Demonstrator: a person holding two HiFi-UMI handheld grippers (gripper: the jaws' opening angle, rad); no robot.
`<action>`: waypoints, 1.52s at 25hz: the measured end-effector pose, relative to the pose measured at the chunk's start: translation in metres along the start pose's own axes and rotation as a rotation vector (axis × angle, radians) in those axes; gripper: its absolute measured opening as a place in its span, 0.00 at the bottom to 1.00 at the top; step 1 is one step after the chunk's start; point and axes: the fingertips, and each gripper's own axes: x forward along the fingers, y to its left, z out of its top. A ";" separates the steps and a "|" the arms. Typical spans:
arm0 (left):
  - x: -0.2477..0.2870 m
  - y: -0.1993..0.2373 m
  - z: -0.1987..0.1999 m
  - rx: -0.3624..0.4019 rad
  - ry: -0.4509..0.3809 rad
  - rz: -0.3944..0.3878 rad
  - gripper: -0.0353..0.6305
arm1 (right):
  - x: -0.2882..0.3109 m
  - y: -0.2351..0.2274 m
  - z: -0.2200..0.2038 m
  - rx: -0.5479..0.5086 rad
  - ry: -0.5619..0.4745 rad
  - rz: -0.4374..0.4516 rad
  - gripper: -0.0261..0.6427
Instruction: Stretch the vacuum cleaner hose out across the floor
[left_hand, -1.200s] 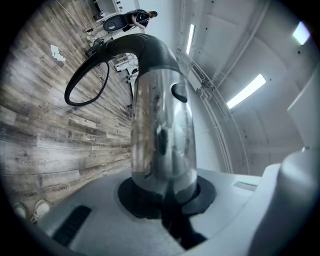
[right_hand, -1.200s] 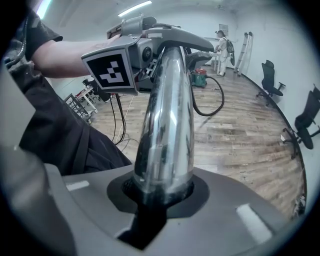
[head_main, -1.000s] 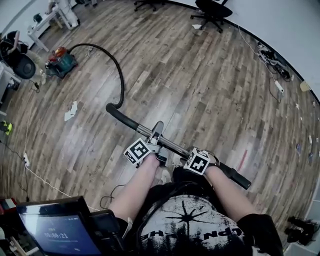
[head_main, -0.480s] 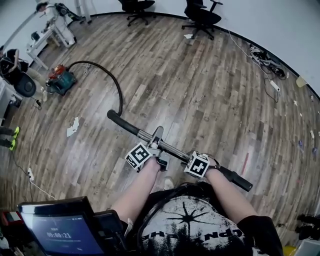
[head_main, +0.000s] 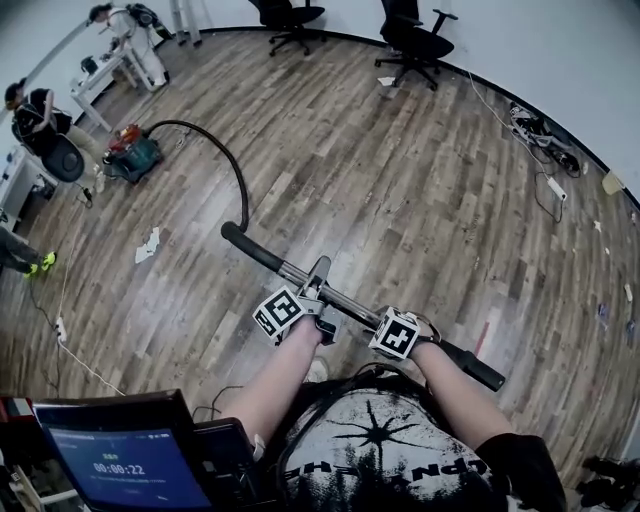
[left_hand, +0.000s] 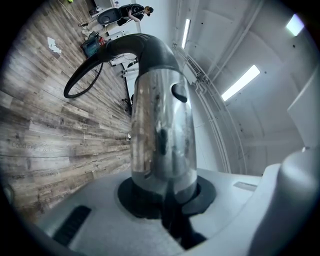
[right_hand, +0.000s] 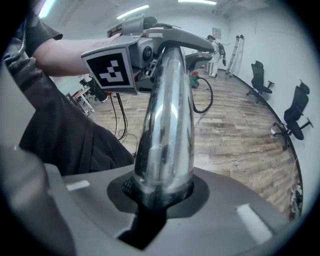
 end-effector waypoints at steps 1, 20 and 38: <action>0.006 -0.004 -0.017 -0.001 -0.007 0.002 0.12 | -0.008 -0.003 -0.017 -0.007 0.000 0.002 0.15; 0.049 -0.036 -0.133 -0.009 0.008 0.028 0.12 | -0.060 -0.013 -0.135 -0.016 0.027 0.030 0.19; 0.097 -0.018 -0.186 -0.132 0.213 -0.012 0.12 | -0.070 -0.030 -0.172 0.211 0.093 -0.135 0.17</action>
